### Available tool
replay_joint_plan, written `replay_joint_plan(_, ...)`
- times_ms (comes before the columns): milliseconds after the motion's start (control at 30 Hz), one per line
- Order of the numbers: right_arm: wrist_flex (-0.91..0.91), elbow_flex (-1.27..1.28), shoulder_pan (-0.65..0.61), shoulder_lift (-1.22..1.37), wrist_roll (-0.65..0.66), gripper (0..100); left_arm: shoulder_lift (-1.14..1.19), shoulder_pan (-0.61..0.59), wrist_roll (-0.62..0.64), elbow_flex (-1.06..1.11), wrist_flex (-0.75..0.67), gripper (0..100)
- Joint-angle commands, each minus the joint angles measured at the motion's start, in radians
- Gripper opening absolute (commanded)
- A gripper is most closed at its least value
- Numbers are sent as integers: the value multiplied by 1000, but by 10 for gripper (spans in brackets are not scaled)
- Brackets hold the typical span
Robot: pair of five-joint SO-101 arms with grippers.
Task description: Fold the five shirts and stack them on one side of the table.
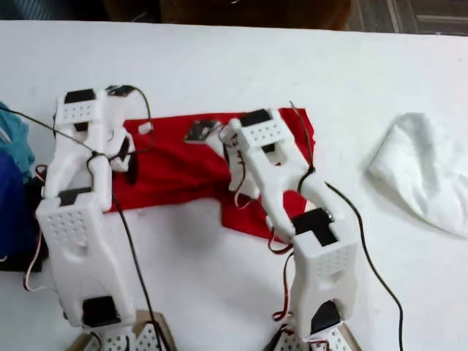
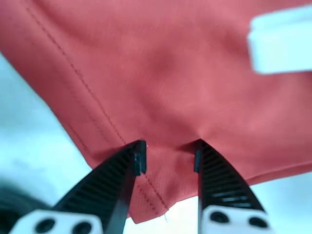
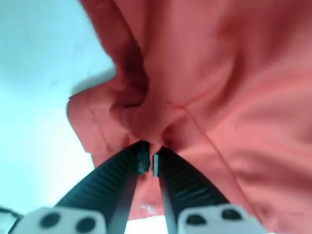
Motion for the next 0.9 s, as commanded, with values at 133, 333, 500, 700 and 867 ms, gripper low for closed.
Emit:
replay_joint_plan(133, 104, -92, 7, -5, 0, 156, -12, -17, -9, -4, 3, 181)
replay_joint_plan(333, 102, -77, 5, 2, -2, 133, -14, -17, -9, -4, 5, 181)
replay_joint_plan(500, 102, -12, -10, 2, -3, 134, -17, -17, -9, -4, 5, 181)
replay_joint_plan(700, 93, 80, -94, 2, -8, 134, -18, -17, -9, -4, 5, 181)
replay_joint_plan(867, -21, 166, -105, 2, -8, 134, -20, -17, -9, -4, 5, 181)
